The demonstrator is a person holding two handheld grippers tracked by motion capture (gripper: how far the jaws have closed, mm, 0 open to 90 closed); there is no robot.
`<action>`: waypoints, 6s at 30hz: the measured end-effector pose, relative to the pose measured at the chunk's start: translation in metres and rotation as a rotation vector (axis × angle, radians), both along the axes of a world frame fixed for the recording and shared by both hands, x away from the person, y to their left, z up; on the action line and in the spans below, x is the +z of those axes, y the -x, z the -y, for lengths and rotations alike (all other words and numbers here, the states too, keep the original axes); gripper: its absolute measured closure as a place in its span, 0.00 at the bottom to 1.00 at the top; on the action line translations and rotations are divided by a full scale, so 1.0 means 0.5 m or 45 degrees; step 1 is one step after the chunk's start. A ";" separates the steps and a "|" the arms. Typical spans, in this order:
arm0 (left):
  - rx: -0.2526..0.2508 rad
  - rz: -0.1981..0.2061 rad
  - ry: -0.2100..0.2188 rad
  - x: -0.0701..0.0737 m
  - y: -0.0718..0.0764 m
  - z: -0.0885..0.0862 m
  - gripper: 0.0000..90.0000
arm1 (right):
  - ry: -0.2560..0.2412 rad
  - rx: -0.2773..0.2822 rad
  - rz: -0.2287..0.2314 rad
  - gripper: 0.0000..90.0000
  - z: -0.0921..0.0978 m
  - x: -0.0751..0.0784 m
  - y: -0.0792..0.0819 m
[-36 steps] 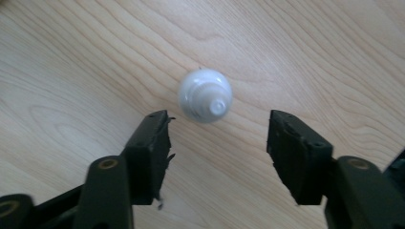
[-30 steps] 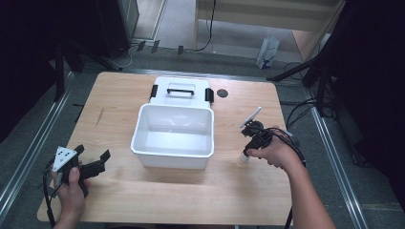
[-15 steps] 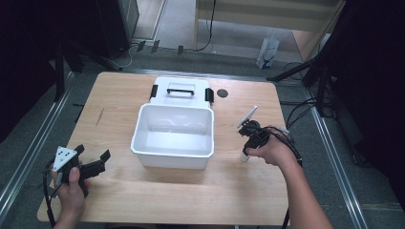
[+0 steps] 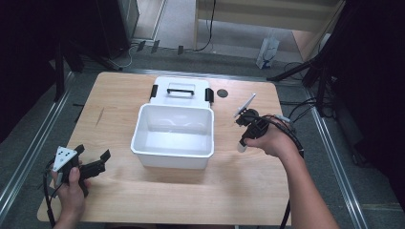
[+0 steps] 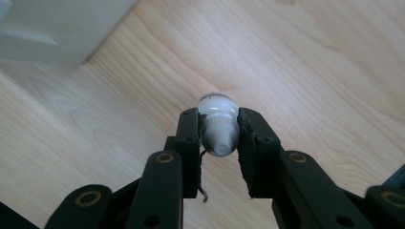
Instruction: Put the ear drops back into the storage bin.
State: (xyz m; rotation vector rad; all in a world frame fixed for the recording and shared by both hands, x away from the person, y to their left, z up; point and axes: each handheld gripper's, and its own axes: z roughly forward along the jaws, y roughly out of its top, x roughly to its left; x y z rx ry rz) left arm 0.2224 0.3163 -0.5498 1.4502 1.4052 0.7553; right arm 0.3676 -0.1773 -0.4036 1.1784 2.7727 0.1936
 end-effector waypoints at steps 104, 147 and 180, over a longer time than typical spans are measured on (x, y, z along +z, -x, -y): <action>-0.009 -0.019 -0.010 -0.001 -0.005 0.002 0.00 | -0.048 0.348 0.317 0.12 -0.192 0.044 -0.008; -0.011 -0.023 -0.019 -0.002 -0.005 0.004 0.00 | -0.246 -0.059 0.320 0.00 0.032 -0.072 0.048; -0.010 -0.028 -0.030 -0.002 -0.005 0.006 0.01 | -0.419 -0.301 0.474 0.00 0.224 -0.180 0.156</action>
